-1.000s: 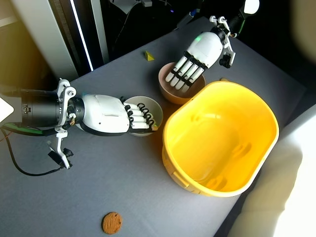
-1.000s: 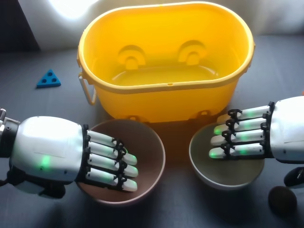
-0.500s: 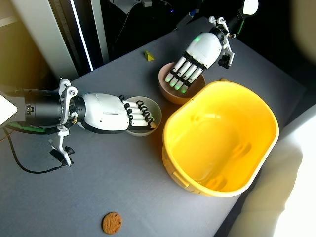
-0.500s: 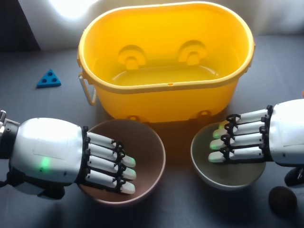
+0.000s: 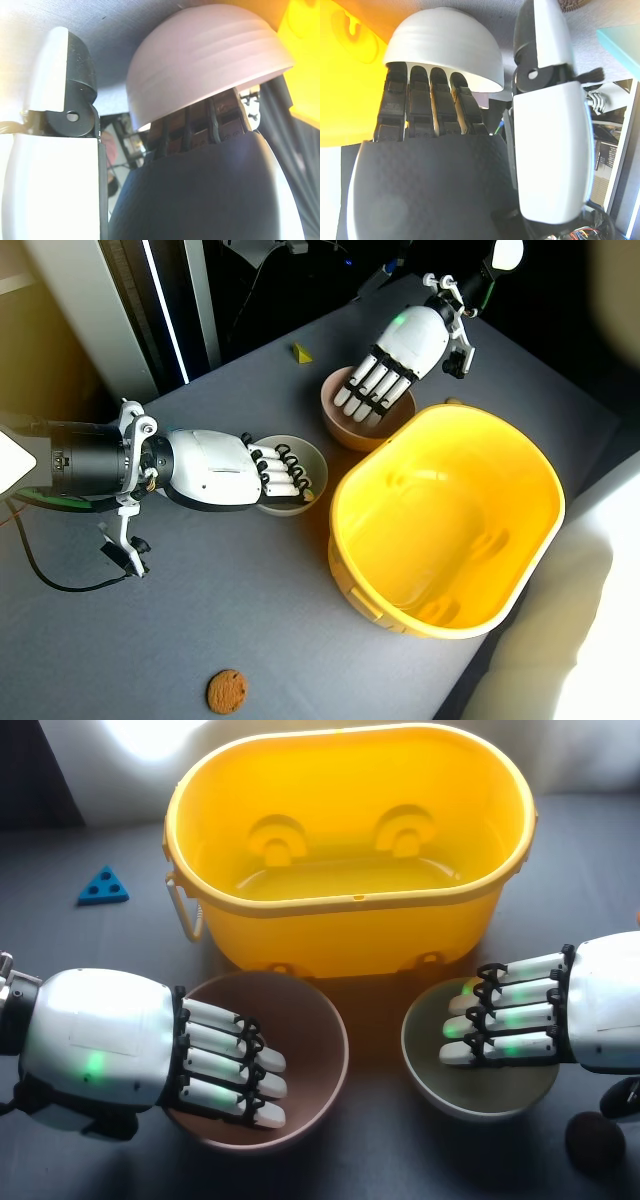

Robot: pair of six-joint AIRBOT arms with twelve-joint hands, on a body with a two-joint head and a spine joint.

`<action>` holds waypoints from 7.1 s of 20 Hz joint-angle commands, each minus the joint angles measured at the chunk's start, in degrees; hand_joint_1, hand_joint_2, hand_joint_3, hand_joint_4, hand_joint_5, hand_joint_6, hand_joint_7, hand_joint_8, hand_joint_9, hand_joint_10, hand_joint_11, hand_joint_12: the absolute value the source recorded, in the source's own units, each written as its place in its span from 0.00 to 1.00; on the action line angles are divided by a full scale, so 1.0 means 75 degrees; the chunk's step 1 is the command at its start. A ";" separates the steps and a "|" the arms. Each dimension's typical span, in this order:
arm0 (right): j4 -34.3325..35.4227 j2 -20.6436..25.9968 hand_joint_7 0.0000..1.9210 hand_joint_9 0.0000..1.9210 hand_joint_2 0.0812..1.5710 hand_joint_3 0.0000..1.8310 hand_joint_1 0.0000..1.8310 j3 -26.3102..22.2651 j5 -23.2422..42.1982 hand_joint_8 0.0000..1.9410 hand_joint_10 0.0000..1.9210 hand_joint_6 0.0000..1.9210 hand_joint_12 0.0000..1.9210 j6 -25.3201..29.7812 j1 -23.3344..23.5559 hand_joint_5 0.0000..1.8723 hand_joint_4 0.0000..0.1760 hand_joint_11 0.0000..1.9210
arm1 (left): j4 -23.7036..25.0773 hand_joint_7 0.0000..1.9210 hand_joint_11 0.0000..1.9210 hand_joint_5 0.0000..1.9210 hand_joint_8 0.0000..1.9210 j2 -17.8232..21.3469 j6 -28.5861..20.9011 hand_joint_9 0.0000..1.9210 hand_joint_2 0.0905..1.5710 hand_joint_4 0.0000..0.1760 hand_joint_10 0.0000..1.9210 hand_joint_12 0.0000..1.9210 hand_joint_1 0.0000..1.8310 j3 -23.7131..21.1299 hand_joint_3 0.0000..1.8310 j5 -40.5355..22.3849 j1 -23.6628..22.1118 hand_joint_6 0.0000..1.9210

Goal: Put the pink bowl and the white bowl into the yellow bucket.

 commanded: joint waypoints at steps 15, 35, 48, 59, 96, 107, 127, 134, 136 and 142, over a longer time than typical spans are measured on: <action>0.0251 0.0049 0.34 0.30 0.67 0.00 0.67 -0.0049 0.0489 0.01 0.03 0.02 0.63 -0.0022 -0.0001 0.34 0.00 0.04 | -0.0452 0.41 0.15 0.41 0.01 0.0022 0.0029 0.39 0.74 0.00 0.03 0.53 0.66 0.0000 0.00 -0.0435 0.0087 0.02; -0.0082 0.0159 0.65 0.63 0.62 0.00 0.77 -0.0083 0.1069 0.24 0.39 0.32 0.44 0.0301 0.0377 0.61 0.00 0.52 | -0.0501 0.51 0.37 0.51 0.51 0.0151 -0.0067 0.48 0.68 0.00 0.62 0.58 0.75 -0.0076 0.00 -0.0768 -0.0120 0.46; -0.0516 0.0508 0.62 0.61 0.63 0.00 0.76 -0.0093 0.1816 0.30 0.42 0.38 0.48 0.1243 0.1611 0.58 0.00 0.49 | -0.0840 0.51 0.37 0.51 0.49 0.0528 -0.1251 0.47 0.69 0.00 0.61 0.54 0.75 0.0132 0.00 -0.1887 -0.0905 0.50; -0.0720 0.0576 0.64 0.61 0.63 0.00 0.76 0.0018 0.2276 0.27 0.42 0.43 0.44 0.1583 0.2381 0.55 0.00 0.50 | -0.1194 0.52 0.37 0.52 0.50 0.0885 -0.1990 0.47 0.68 0.00 0.62 0.58 0.75 0.0174 0.00 -0.2644 -0.1367 0.45; 0.0568 0.0150 0.63 0.60 0.63 0.00 0.76 0.0274 0.1962 0.26 0.44 0.38 0.48 -0.4001 0.2934 0.59 0.00 0.47 | -0.2973 0.52 0.32 0.47 0.52 0.0740 -0.3536 0.47 0.70 0.00 0.58 0.77 0.80 0.1925 0.00 -0.3194 -0.2687 0.54; 0.1953 -0.0450 0.64 0.60 0.63 0.00 0.76 0.0936 0.1995 0.27 0.42 0.41 0.47 -0.5979 0.2917 0.57 0.00 0.47 | -0.2652 0.51 0.31 0.47 0.53 0.0005 -0.3501 0.44 0.70 0.00 0.62 0.66 0.76 0.2419 0.00 -0.2672 -0.3333 0.57; 0.4358 -0.1628 0.60 0.58 0.65 0.00 0.76 0.2680 0.2003 0.33 0.45 0.47 0.44 -0.4598 0.2375 0.53 0.00 0.45 | -0.2356 0.50 0.35 0.49 0.55 -0.1442 -0.3112 0.42 0.70 0.00 0.61 0.44 0.75 0.4015 0.00 -0.2200 -0.3619 0.56; 0.4555 -0.1713 0.61 0.60 0.64 0.00 0.76 0.2677 0.1719 0.31 0.44 0.46 0.44 -0.3595 0.2365 0.54 0.00 0.46 | -0.2324 0.53 0.33 0.50 0.50 -0.1598 -0.3098 0.44 0.69 0.00 0.60 0.49 0.75 0.4285 0.00 -0.2165 -0.3762 0.52; 0.4589 -0.1737 0.58 0.57 0.66 0.00 0.76 0.2677 0.1696 0.36 0.47 0.50 0.46 -0.3479 0.2336 0.52 0.00 0.45 | -0.2308 0.52 0.32 0.48 0.52 -0.1597 -0.3098 0.43 0.70 0.00 0.63 0.49 0.75 0.4287 0.00 -0.2165 -0.3763 0.54; 0.4596 -0.1752 0.59 0.57 0.65 0.00 0.76 0.2677 0.1679 0.34 0.46 0.47 0.45 -0.3320 0.2287 0.54 0.00 0.45 | -0.2296 0.53 0.35 0.48 0.53 -0.1602 -0.3098 0.45 0.69 0.00 0.62 0.47 0.75 0.4331 0.00 -0.2165 -0.3795 0.50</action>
